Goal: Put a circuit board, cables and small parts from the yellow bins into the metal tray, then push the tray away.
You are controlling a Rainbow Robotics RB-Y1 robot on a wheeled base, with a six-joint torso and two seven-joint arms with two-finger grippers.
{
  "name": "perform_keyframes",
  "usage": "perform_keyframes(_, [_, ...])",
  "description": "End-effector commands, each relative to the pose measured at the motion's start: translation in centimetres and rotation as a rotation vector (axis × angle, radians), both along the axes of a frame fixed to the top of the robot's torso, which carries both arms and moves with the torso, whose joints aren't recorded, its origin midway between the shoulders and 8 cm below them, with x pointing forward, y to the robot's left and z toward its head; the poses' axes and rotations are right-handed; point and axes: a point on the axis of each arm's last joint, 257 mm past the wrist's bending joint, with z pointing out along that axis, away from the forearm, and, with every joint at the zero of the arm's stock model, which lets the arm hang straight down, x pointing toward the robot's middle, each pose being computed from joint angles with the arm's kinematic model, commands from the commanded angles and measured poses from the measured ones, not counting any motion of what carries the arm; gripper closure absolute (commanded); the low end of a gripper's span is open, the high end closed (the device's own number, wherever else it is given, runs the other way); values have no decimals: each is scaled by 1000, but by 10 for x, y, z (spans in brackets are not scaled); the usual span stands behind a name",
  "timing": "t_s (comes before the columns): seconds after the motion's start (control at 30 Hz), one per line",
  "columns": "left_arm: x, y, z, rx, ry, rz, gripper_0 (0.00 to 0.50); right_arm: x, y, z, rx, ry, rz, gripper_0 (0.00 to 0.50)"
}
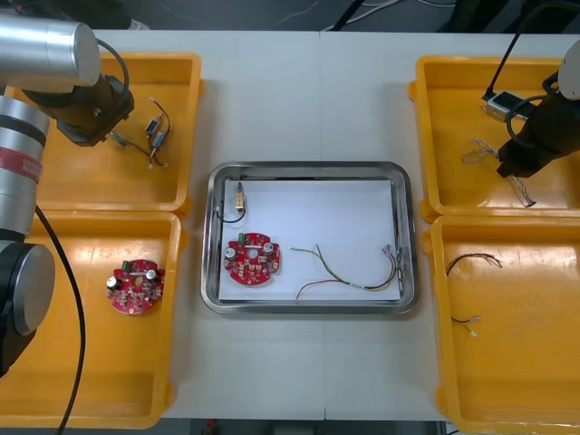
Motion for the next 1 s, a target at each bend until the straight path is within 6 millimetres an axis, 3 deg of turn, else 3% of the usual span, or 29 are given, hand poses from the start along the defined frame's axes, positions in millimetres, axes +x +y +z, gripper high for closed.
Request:
perform_keyframes(0.03, [14, -24, 22, -31, -57, 21, 0, 17, 3, 28, 3, -60, 1, 0])
perform_keyframes(0.6, [9, -10, -4, 15, -47, 27, 0, 27, 32, 7, 60, -73, 12, 0])
perform_keyframes(0.83, [4, -6, -13, 19, -31, 30, 0, 27, 34, -6, 70, -67, 3, 11])
perform_keyframes(0.87, [4, -6, -14, 17, -31, 30, 0, 26, 34, -8, 71, -63, 1, 61])
perform_keyframes(0.93, [4, -6, -15, 15, -28, 28, 0, 26, 35, -9, 76, -63, -1, 358])
perform_keyframes(0.97, [2, -6, -18, 16, -23, 29, 0, 25, 34, -11, 78, -61, -4, 456])
perform_keyframes(1.0, [2, -5, -19, 16, -22, 29, 0, 25, 35, -11, 80, -62, -2, 496])
